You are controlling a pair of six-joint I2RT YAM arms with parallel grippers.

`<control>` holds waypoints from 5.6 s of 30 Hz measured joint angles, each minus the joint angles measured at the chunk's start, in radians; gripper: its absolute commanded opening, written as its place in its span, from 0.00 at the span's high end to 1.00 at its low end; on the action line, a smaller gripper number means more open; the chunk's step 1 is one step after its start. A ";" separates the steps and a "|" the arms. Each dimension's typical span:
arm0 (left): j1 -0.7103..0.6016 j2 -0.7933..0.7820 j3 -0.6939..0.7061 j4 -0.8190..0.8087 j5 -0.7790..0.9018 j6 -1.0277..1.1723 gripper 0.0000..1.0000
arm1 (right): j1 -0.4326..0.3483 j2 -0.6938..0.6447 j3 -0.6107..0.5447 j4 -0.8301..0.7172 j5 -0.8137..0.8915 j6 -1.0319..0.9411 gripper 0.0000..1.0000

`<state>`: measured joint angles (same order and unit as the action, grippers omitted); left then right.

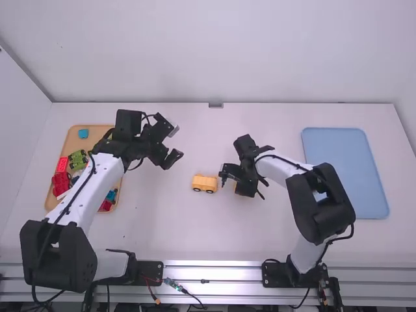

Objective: Assemble lego blocks to make yellow taxi

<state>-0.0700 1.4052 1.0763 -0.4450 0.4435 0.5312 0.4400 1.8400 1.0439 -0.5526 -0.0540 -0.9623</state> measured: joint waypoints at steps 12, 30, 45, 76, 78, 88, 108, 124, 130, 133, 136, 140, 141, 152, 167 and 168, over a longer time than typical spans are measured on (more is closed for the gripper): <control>0.001 0.003 0.000 -0.043 0.121 0.274 0.01 | -0.010 -0.072 0.076 -0.089 -0.085 -0.022 0.01; 0.041 0.209 -0.241 0.231 0.622 0.817 0.01 | -0.257 -0.323 -0.409 0.404 -0.538 -0.247 0.01; -0.005 0.451 -0.276 0.391 0.753 0.835 0.01 | -0.341 -0.134 -0.394 0.465 -0.718 -0.386 0.01; -0.026 0.747 -0.128 0.431 0.740 0.769 0.01 | -0.359 0.045 -0.261 0.428 -0.803 -0.484 0.01; -0.027 0.747 -0.120 0.402 0.747 0.796 0.01 | -0.359 0.045 -0.267 0.430 -0.803 -0.484 0.02; -0.042 0.747 -0.124 0.446 0.758 0.872 0.09 | -0.359 0.045 -0.298 0.499 -0.800 -0.439 0.06; -0.049 0.747 -0.142 0.522 0.734 0.748 0.35 | -0.359 0.045 -0.298 0.496 -0.785 -0.431 0.18; -0.053 0.747 -0.142 0.526 0.734 0.747 0.36 | -0.442 0.169 -0.236 0.398 -0.925 -0.484 0.17; -0.053 0.747 -0.142 0.529 0.732 0.743 0.37 | -0.431 0.223 -0.127 0.256 -0.963 -0.534 0.20; -0.053 0.747 -0.142 0.530 0.732 0.744 0.41 | -0.427 0.251 -0.085 0.168 -0.972 -0.585 0.20; -0.053 0.747 -0.142 0.530 0.731 0.745 0.45 | -0.427 0.276 -0.056 0.108 -0.977 -0.624 0.20; -0.053 0.747 -0.142 0.529 0.732 0.743 0.44 | -0.427 0.284 -0.047 0.071 -0.982 -0.672 0.19; -0.053 0.747 -0.142 0.528 0.732 0.744 0.44 | -0.427 0.284 -0.047 0.070 -0.983 -0.681 0.19; -0.056 0.747 -0.142 0.518 0.731 0.747 0.49 | -0.427 0.284 -0.056 0.167 -0.987 -0.657 0.20; -0.058 0.747 -0.142 0.518 0.730 0.748 0.48 | -0.411 0.284 -0.067 0.183 -0.967 -0.610 0.38; -0.058 0.747 -0.142 0.518 0.730 0.748 0.49 | -0.404 0.284 -0.067 0.183 -0.960 -0.610 0.39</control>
<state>-0.1284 2.1525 0.9348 0.0727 1.1736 1.2789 0.0364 2.1242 0.9768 -0.3695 -1.0138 -1.5719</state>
